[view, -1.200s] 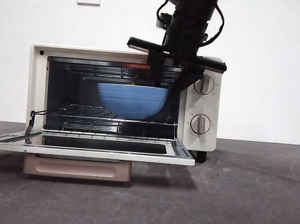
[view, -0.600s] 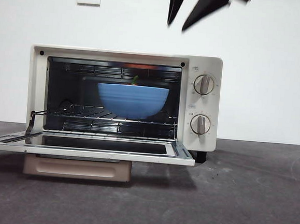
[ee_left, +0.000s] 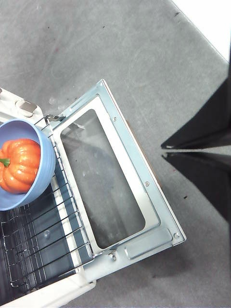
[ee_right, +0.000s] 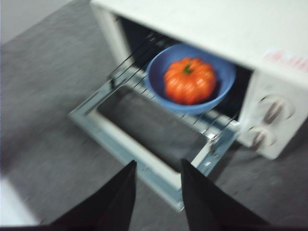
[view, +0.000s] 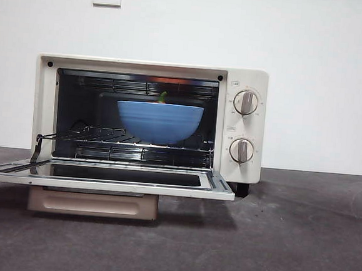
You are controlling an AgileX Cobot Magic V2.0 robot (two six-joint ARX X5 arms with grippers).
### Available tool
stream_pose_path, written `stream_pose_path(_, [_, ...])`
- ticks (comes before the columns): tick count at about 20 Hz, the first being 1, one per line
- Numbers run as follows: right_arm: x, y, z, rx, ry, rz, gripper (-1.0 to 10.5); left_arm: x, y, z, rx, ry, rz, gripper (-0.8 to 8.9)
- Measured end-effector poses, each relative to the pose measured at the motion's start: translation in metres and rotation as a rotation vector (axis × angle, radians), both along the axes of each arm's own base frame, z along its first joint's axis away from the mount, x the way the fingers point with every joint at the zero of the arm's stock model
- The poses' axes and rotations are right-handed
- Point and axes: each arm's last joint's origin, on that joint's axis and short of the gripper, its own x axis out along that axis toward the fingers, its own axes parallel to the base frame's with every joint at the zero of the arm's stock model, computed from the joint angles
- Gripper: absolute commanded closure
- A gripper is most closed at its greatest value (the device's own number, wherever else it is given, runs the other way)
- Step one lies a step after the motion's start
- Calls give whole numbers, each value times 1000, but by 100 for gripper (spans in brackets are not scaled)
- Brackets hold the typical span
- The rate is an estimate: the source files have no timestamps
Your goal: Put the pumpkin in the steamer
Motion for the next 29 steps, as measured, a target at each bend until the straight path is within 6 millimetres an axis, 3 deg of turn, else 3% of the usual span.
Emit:
stream_pose_path(6, [-25,-18,-44,42,30,99,798,0,0,0,0,0,0,798])
stream_pose_path(16, [-29,-21,-46,51,21,101,798,2,-1,-1,-8,-11,3,799])
stream_pose_path(21, [-29,-21,-47,59,31,122,798,23,4,-32,-68,-1,142,799])
stream_pose_path(26, [-30,-22,-48,45,48,121,798,53,23,-55,-129,36,294,800])
stream_pose_path(29, [-30,-22,-48,45,48,121,798,76,37,-78,-169,149,341,800])
